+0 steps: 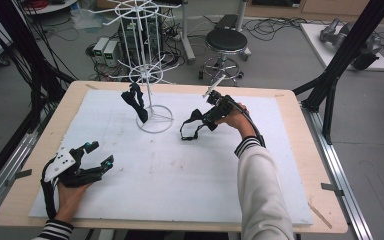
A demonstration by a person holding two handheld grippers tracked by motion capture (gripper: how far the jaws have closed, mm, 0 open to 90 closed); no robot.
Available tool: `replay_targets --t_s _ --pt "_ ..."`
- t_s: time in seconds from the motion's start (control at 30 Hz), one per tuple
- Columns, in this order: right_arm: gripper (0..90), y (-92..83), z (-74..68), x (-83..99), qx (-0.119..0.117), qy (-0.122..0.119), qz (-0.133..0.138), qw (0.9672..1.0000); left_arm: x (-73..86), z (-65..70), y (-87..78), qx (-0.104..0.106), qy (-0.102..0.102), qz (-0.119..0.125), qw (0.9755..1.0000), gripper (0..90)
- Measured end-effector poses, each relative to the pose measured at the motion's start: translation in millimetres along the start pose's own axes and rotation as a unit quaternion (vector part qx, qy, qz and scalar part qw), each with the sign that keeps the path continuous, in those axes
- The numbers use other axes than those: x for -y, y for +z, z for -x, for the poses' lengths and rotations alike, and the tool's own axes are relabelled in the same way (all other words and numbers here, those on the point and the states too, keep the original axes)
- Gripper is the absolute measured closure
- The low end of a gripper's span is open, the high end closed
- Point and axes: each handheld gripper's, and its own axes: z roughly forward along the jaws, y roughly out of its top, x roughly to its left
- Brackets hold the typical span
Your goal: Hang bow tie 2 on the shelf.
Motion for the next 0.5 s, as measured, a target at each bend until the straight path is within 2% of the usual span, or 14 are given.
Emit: replay_targets --t_s 0.13,0.27,0.43,0.5 --pt "76.5 -6.7 -0.7 -0.2 -0.005 0.007 0.017 0.9998 0.0 -0.1 -0.2 0.001 0.001 -0.001 1.0000 22.8" --pt "76.5 -12.5 -0.8 -0.8 -0.006 0.001 0.043 0.9991 0.1 0.2 -0.2 -0.001 0.001 0.000 1.0000 22.8" --pt "76.5 -23.9 -2.9 -3.1 -0.008 0.000 0.085 0.9964 0.1 0.4 -0.1 -0.001 0.002 0.001 1.0000 22.8" --pt "76.5 -30.8 -4.1 -4.0 -0.008 -0.002 0.111 0.9938 0.1 0.3 -0.2 -0.001 0.002 0.001 1.0000 22.8"
